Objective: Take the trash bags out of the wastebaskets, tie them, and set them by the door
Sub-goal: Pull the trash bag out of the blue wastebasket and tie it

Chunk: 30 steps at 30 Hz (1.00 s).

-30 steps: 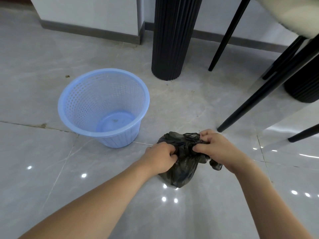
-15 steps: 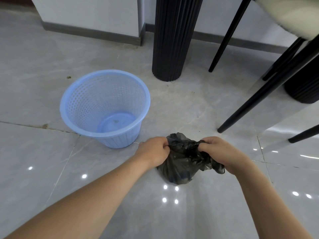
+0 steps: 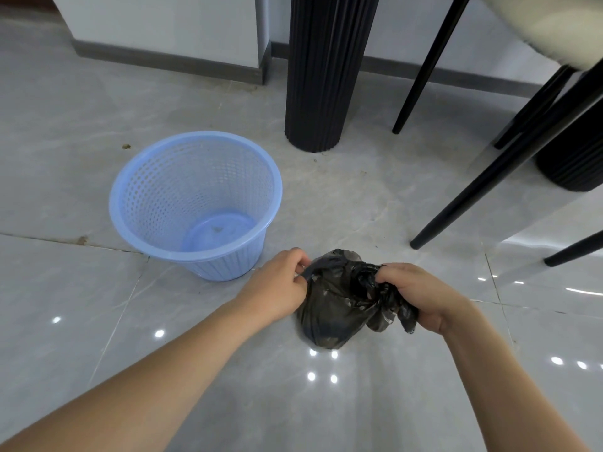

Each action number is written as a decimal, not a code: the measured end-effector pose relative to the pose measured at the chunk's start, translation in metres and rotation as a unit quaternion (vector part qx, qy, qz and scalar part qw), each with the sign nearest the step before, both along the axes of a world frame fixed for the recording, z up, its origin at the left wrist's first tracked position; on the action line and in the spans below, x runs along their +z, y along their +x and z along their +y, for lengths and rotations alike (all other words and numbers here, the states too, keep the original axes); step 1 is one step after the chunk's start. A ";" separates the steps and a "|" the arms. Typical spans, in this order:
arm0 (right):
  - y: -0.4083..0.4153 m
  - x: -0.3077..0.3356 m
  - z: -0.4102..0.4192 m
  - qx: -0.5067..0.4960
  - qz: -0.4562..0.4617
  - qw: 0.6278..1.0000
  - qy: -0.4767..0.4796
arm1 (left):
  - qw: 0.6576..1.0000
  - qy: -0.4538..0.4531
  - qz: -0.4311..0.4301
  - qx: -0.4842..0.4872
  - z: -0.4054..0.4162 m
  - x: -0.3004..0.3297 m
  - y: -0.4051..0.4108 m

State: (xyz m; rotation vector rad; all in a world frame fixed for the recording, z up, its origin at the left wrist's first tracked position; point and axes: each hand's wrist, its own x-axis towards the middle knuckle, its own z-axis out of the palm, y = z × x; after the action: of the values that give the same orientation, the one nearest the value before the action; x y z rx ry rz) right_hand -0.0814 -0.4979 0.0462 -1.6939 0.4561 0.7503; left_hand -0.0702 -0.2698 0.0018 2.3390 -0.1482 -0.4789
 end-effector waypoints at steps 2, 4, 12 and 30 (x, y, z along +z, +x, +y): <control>0.000 0.000 0.003 0.008 -0.001 1.000 -0.025 | 1.000 -0.008 0.001 0.004 0.003 -0.001 -0.003; 0.001 -0.001 0.004 0.010 -0.012 0.999 -0.034 | 1.000 -0.012 -0.002 0.005 0.005 -0.002 -0.006; 0.002 0.000 0.008 -0.037 -0.047 0.998 0.002 | 0.999 -0.047 -0.012 0.008 -0.005 0.009 -0.008; -0.001 -0.002 0.018 -0.028 -0.024 0.999 -0.025 | 0.986 -0.160 -0.049 0.013 -0.033 0.013 -0.033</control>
State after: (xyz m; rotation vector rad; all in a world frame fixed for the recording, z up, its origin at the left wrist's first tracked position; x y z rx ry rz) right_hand -0.0820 -0.4800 0.0438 -1.7341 0.4905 0.6600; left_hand -0.1032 -0.3030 0.0153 2.0457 -0.2235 -0.3022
